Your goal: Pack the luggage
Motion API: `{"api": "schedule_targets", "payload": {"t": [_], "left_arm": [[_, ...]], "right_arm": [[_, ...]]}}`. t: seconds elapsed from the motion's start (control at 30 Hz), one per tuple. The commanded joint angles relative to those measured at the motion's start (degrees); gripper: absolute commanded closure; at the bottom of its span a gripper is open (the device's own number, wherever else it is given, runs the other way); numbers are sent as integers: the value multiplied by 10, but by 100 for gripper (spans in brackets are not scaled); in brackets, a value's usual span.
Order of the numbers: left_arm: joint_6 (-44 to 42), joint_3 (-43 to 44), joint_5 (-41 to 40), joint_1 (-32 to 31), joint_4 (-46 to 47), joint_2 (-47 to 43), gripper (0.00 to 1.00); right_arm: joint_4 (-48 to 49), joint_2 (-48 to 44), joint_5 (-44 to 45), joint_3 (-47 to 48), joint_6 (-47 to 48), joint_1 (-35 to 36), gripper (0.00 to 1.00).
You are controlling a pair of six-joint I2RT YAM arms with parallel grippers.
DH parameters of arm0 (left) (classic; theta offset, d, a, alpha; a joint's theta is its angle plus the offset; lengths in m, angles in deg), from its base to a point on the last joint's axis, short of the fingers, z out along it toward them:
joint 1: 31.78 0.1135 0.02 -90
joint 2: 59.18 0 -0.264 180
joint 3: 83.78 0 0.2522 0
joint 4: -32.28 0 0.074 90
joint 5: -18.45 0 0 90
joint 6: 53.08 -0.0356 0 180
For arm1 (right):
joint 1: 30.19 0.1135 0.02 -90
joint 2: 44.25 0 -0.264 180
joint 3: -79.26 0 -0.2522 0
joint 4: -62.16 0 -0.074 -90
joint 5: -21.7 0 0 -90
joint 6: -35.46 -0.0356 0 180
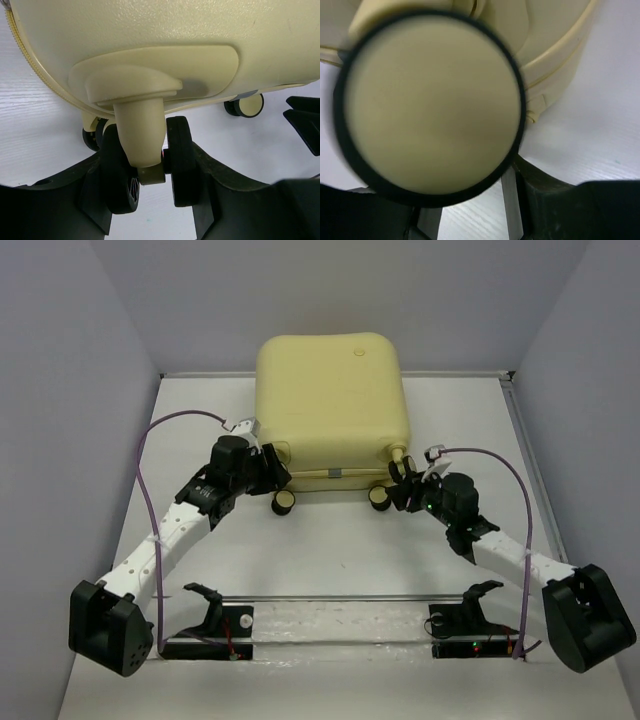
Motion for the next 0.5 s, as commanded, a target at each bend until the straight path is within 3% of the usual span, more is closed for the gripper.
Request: {"api": "schedule_targets", "payload": {"t": [0.0, 0.13, 0.3, 0.47], "left_arm": [[-22, 18, 90, -11, 86, -40, 94], [-29, 22, 88, -7, 76, -46, 94], [-26, 24, 91, 0, 78, -51, 94], [-29, 39, 86, 7, 65, -58, 94]], "right_arm": [[150, 55, -23, 4, 5, -32, 48], [244, 107, -22, -13, 2, -55, 48], [302, 144, -43, -12, 14, -61, 49], [349, 149, -9, -26, 6, -66, 54]]}}
